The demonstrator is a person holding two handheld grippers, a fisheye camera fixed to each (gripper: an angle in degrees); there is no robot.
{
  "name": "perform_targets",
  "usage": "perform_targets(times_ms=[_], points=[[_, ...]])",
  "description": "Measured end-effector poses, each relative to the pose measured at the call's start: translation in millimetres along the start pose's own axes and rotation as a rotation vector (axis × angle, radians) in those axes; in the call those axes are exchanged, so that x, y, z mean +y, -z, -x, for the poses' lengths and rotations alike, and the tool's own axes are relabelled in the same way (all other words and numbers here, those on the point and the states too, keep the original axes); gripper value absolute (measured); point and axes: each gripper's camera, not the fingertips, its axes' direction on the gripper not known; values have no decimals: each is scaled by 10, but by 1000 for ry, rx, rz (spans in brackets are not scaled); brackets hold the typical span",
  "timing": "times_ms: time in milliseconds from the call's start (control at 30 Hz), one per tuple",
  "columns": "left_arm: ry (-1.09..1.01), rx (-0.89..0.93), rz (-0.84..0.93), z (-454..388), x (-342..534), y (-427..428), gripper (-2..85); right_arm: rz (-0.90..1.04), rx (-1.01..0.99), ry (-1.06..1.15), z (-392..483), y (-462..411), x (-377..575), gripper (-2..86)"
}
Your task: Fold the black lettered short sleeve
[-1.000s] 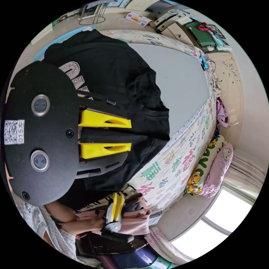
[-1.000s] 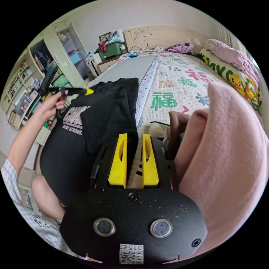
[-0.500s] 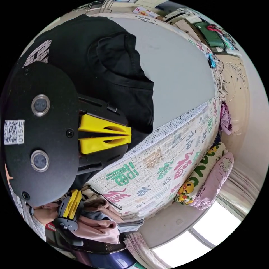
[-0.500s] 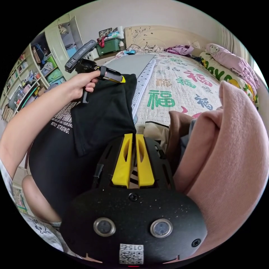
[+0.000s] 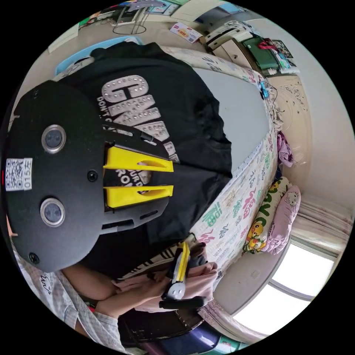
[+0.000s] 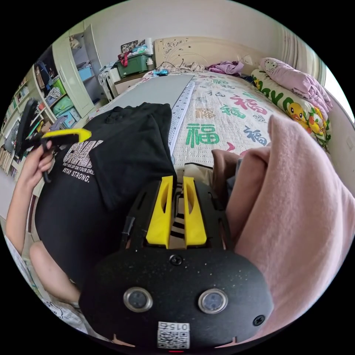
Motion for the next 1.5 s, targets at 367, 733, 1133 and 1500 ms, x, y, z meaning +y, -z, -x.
perform_targets(times_ms=[367, 733, 1133, 1500], points=[[148, -43, -47, -49, 1381, 593, 58, 45, -207, 217, 685, -117, 34, 102], [83, 12, 96, -391, 1447, 347, -4, 186, -13, 292, 1203, -815, -151, 44], [309, -163, -151, -1600, 1866, 1041, -3, -98, 115, -311, 2263, -473, 396, -4], [342, 22, -284, -1762, 2470, 934, -7, -13, 282, -425, 2720, -1228, 501, -7]])
